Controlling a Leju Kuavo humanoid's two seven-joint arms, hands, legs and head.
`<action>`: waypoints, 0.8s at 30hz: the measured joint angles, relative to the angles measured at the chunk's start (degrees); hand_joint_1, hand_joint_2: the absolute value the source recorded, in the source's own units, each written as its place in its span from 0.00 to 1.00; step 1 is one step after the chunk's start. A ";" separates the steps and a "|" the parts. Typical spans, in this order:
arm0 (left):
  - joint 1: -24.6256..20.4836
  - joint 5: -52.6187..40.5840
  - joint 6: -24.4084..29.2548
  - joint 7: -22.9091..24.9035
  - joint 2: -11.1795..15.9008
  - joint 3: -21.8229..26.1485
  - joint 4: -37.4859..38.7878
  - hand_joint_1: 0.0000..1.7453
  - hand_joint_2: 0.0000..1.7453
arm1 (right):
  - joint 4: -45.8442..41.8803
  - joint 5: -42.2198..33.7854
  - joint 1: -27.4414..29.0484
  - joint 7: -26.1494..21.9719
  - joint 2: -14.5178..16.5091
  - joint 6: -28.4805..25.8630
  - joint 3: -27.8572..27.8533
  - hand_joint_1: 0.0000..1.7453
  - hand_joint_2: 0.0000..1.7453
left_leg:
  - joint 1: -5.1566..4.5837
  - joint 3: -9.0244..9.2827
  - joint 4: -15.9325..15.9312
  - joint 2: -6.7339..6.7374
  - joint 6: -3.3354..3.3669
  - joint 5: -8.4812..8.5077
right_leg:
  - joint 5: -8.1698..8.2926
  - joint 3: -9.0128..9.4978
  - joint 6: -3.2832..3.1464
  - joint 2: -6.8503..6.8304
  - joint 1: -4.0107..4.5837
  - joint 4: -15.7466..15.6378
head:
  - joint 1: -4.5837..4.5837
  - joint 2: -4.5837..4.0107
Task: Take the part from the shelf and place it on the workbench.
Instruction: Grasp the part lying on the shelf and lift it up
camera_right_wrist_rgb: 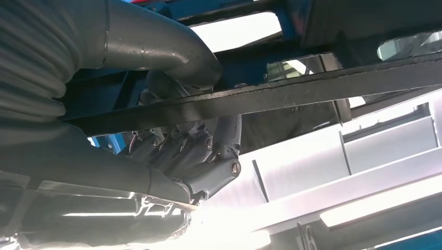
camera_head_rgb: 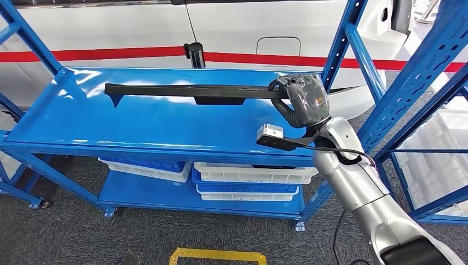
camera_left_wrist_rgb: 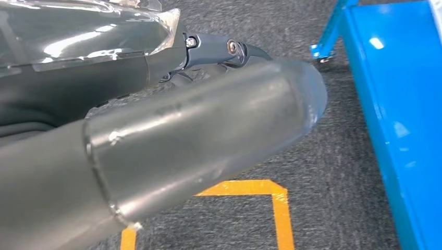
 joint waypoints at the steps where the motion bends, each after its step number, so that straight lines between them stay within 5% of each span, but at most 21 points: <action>1: -0.01 -0.02 0.01 0.01 0.00 -0.02 0.01 0.00 0.00 | 0.01 0.01 0.05 -0.01 -0.01 -0.01 0.01 0.93 1.00 | -0.14 1.20 -1.33 0.00 0.37 0.71 | 0.27 -0.31 -0.10 -0.01 0.21 0.00 | 0.00 0.00; 4: -0.19 -0.12 0.03 0.07 0.07 -0.21 0.01 0.00 0.00 | 0.01 0.00 -0.06 -0.02 -0.06 -0.03 -0.08 0.93 1.00 | -1.08 8.64 -12.63 0.15 2.24 4.25 | 1.03 -0.78 0.10 -0.06 0.63 -0.02 | 0.05 0.00; 6: -0.34 -0.27 0.05 0.12 0.15 -0.32 0.00 0.00 0.00 | 0.01 -0.02 -0.11 -0.03 -0.14 -0.05 -0.15 0.93 1.00 | -1.78 10.64 -16.07 0.36 3.06 4.96 | 1.52 -0.83 0.68 -0.27 0.60 -0.09 | 0.05 0.00; 8: -0.33 -0.36 0.08 0.15 0.16 -0.37 0.01 0.00 0.00 | 0.01 -0.04 -0.13 -0.03 -0.21 -0.05 -0.20 0.93 1.00 | -1.98 10.48 -16.51 0.44 3.49 5.90 | 2.09 -0.91 1.47 -0.46 0.54 -0.38 | 0.02 0.00; 10: -0.34 -0.34 0.12 0.17 0.11 -0.37 0.02 0.00 0.00 | 0.01 -0.05 -0.21 -0.08 -0.37 -0.05 -0.27 0.93 1.00 | -1.78 10.16 -17.53 0.57 3.96 7.40 | 0.96 -1.87 1.71 -0.45 0.63 0.83 | 0.15 0.00; 13: -0.38 -0.35 0.13 0.17 0.01 -0.38 0.02 0.00 0.00 | 0.02 -0.08 -0.23 -0.14 -0.60 -0.05 -0.36 0.93 1.00 | -1.70 8.53 -18.10 0.70 4.40 9.26 | -5.36 -5.44 1.16 -0.36 0.54 10.43 | 0.33 0.00; 15: -0.35 -0.35 0.13 0.17 -0.07 -0.38 0.03 0.00 0.00 | 0.07 -0.08 -0.01 -0.14 -0.69 -0.05 -0.36 0.93 1.00 | -1.73 7.21 -18.04 0.70 4.31 10.20 | -7.56 -6.15 1.70 -0.36 0.42 15.47 | 0.34 0.00; 16: -0.35 -0.35 0.13 0.17 -0.09 -0.38 0.04 0.00 0.00 | 0.09 -0.08 0.06 -0.14 -0.74 -0.05 -0.36 0.93 1.00 | -1.72 6.62 -18.00 0.68 4.19 10.64 | -7.29 -4.99 2.19 -0.37 0.37 14.98 | 0.37 0.00; 18: -0.34 -0.35 0.13 0.17 -0.15 -0.38 0.04 0.00 0.00 | 0.13 -0.08 0.00 -0.14 -0.79 -0.05 -0.37 0.93 1.00 | -1.73 5.60 -17.75 0.64 3.79 11.38 | -5.57 0.44 3.07 -0.41 0.19 7.98 | 0.37 0.00; 20: -0.36 -0.34 0.13 0.16 -0.16 -0.38 0.05 0.00 0.00 | 0.13 -0.10 -0.20 -0.14 -0.74 -0.05 -0.40 0.93 1.00 | -1.90 4.81 -17.30 0.63 3.21 11.91 | -4.77 5.24 2.90 -0.33 0.31 0.93 | 0.31 0.00; 24: -0.35 -0.33 0.13 0.15 -0.19 -0.40 0.07 0.00 0.00 | 0.13 -0.09 -0.33 -0.16 -0.74 -0.05 -0.39 0.93 1.00 | -2.03 4.30 -16.85 0.58 2.37 12.69 | -4.70 5.86 2.17 -0.17 0.74 -0.78 | 0.32 0.00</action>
